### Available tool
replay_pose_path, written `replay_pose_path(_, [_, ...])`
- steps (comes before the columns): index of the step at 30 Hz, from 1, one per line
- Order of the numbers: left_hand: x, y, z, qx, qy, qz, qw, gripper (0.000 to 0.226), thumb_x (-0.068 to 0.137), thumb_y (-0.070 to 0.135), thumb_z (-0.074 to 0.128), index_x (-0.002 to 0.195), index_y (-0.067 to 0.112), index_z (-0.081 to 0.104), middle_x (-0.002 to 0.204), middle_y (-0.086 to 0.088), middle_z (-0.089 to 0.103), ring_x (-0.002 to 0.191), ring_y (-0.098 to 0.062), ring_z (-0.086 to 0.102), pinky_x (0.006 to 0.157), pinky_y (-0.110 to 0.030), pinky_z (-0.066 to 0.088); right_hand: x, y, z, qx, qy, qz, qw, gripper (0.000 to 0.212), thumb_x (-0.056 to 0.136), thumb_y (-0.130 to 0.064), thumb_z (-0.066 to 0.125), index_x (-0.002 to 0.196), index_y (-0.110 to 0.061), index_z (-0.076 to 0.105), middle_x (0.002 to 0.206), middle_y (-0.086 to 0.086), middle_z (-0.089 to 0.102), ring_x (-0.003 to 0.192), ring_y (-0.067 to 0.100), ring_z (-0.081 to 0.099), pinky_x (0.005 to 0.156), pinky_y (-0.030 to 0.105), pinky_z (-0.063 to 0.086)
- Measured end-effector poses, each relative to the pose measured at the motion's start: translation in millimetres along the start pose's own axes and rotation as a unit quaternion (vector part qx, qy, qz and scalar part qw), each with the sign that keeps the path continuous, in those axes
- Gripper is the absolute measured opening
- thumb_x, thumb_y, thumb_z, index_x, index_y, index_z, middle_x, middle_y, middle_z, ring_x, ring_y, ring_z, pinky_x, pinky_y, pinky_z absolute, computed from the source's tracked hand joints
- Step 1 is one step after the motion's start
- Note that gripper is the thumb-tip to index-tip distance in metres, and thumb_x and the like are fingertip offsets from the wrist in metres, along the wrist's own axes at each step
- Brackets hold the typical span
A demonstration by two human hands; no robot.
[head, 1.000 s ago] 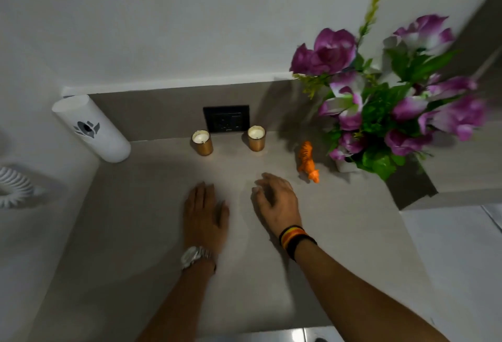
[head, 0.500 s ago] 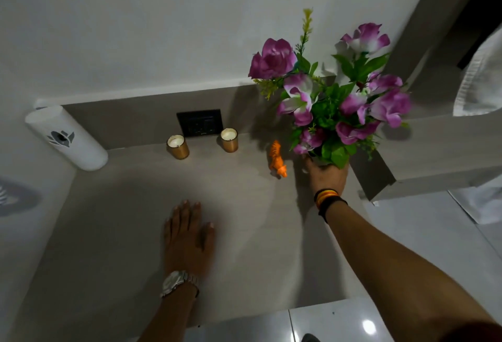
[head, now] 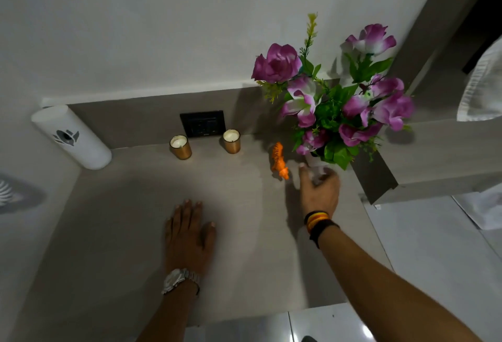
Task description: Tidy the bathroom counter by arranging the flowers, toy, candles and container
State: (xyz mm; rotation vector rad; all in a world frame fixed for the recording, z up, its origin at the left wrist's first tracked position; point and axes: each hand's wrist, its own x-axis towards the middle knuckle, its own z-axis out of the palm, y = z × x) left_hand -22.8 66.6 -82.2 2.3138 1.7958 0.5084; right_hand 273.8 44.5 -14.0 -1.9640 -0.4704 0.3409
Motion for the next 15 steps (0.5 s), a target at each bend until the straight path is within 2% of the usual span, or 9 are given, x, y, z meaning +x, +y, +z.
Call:
replay_pose_path(4, [-1,-1,0,0.003,-0.005,0.005,1.0,0.066,0.097,0.051,0.036,0.153,0.018,0.045,0.164,-0.009,0.037,0.153,-0.032,0.028,0.122,-0.053,0.023,-25,-15,18,-0.041,-0.091,-0.033,0.994,0.059,0.081,-0.06,0.074,0.123,-0.02,0.063,0.106,-0.004,0.068,0.091,0.017,0.064,0.079,0.031,0.048])
replay_pose_path(6, [0,-2,0,0.004,-0.009,0.002,1.0,0.066,0.096,0.05,0.037,0.154,0.019,0.044,0.164,-0.009,0.036,0.153,-0.031,0.027,0.123,-0.052,0.021,-19,-25,27,-0.052,-0.088,-0.044,0.994,0.042,0.085,-0.063,0.069,0.096,-0.023,0.07,0.089,-0.004,0.072,0.083,0.021,0.067,0.073,0.032,0.048])
replay_pose_path(7, [0,0,-1,0.005,-0.013,0.0,1.0,0.066,0.096,0.05,0.037,0.154,0.019,0.044,0.164,-0.008,0.035,0.154,-0.031,0.027,0.123,-0.051,0.02,-17,-31,29,-0.048,-0.081,-0.044,0.995,0.045,0.087,-0.067,0.066,0.083,-0.022,0.069,0.079,-0.002,0.071,0.077,0.022,0.065,0.069,0.032,0.047])
replay_pose_path(9, [1,0,-1,0.005,-0.016,-0.006,1.0,0.067,0.096,0.051,0.035,0.155,0.021,0.043,0.165,-0.007,0.033,0.154,-0.029,0.025,0.124,-0.05,0.018,-12,-37,34,-0.041,-0.075,-0.036,0.996,0.056,0.087,-0.07,0.063,0.071,-0.017,0.067,0.068,0.002,0.068,0.067,0.023,0.062,0.065,0.032,0.046])
replay_pose_path(11, [1,-1,0,0.001,-0.019,-0.01,1.0,0.068,0.096,0.053,0.033,0.156,0.022,0.041,0.167,-0.006,0.031,0.155,-0.029,0.023,0.124,-0.049,0.017,-9,-41,37,-0.035,-0.072,-0.036,0.996,0.057,0.087,-0.068,0.066,0.067,-0.015,0.064,0.063,0.001,0.065,0.063,0.022,0.059,0.064,0.031,0.044])
replay_pose_path(13, [0,-1,0,0.004,-0.02,-0.007,1.0,0.068,0.096,0.054,0.032,0.156,0.022,0.04,0.167,-0.005,0.03,0.156,-0.028,0.022,0.125,-0.049,0.016,-5,-44,36,-0.041,-0.077,-0.04,0.995,0.047,0.086,-0.062,0.07,0.065,-0.021,0.062,0.06,-0.006,0.059,0.065,0.022,0.059,0.066,0.029,0.041])
replay_pose_path(15, [2,0,0,-0.004,-0.017,-0.009,1.0,0.069,0.096,0.054,0.032,0.156,0.022,0.04,0.167,-0.005,0.029,0.156,-0.029,0.021,0.125,-0.048,0.015,-6,-39,32,-0.05,-0.087,-0.042,0.994,0.034,0.085,-0.054,0.074,0.081,-0.021,0.07,0.07,-0.005,0.062,0.073,0.023,0.062,0.069,0.029,0.042])
